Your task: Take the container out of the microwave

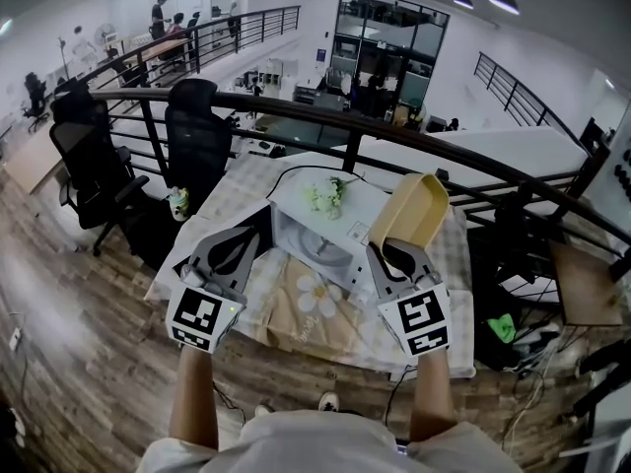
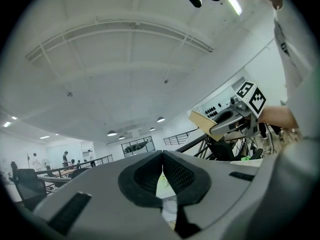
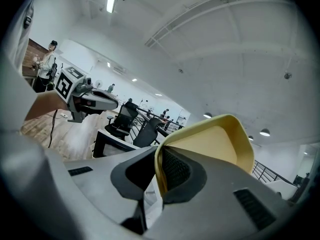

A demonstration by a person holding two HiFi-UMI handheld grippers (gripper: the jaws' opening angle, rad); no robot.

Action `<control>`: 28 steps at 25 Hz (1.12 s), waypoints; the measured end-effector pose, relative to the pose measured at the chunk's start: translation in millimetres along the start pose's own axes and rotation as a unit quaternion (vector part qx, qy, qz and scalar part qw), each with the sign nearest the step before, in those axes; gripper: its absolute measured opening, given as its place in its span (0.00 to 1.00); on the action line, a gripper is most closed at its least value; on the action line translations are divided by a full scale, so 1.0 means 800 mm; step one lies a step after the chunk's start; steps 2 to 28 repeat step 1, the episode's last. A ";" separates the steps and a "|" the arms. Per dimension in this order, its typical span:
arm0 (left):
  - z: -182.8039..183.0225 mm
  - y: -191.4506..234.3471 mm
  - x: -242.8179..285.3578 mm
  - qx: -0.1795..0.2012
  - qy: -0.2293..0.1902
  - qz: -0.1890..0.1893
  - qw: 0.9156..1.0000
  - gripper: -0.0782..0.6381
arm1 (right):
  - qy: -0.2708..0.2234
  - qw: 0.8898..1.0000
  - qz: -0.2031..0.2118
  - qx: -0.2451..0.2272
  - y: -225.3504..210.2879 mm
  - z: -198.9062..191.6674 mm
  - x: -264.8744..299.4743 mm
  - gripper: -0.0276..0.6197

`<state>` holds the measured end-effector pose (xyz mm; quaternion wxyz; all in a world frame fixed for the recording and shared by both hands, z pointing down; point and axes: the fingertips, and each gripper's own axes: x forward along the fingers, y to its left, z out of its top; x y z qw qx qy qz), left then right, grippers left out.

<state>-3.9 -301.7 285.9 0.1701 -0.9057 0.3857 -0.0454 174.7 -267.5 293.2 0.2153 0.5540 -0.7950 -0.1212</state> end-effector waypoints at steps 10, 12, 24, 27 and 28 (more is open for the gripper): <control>-0.001 0.001 0.001 0.000 0.000 -0.001 1.000 0.14 | 0.001 1.000 0.001 0.000 0.000 0.000 0.001 0.10; -0.001 0.001 0.001 0.000 0.000 -0.001 1.000 0.14 | 0.001 1.000 0.001 0.000 0.000 0.000 0.001 0.10; -0.001 0.001 0.001 0.000 0.000 -0.001 1.000 0.14 | 0.001 1.000 0.001 0.000 0.000 0.000 0.001 0.10; -0.001 0.001 0.001 0.000 0.000 -0.001 1.000 0.14 | 0.001 1.000 0.001 0.000 0.000 0.000 0.001 0.10; -0.001 0.001 0.001 0.000 0.000 -0.001 1.000 0.14 | 0.001 1.000 0.001 0.000 0.000 0.000 0.001 0.10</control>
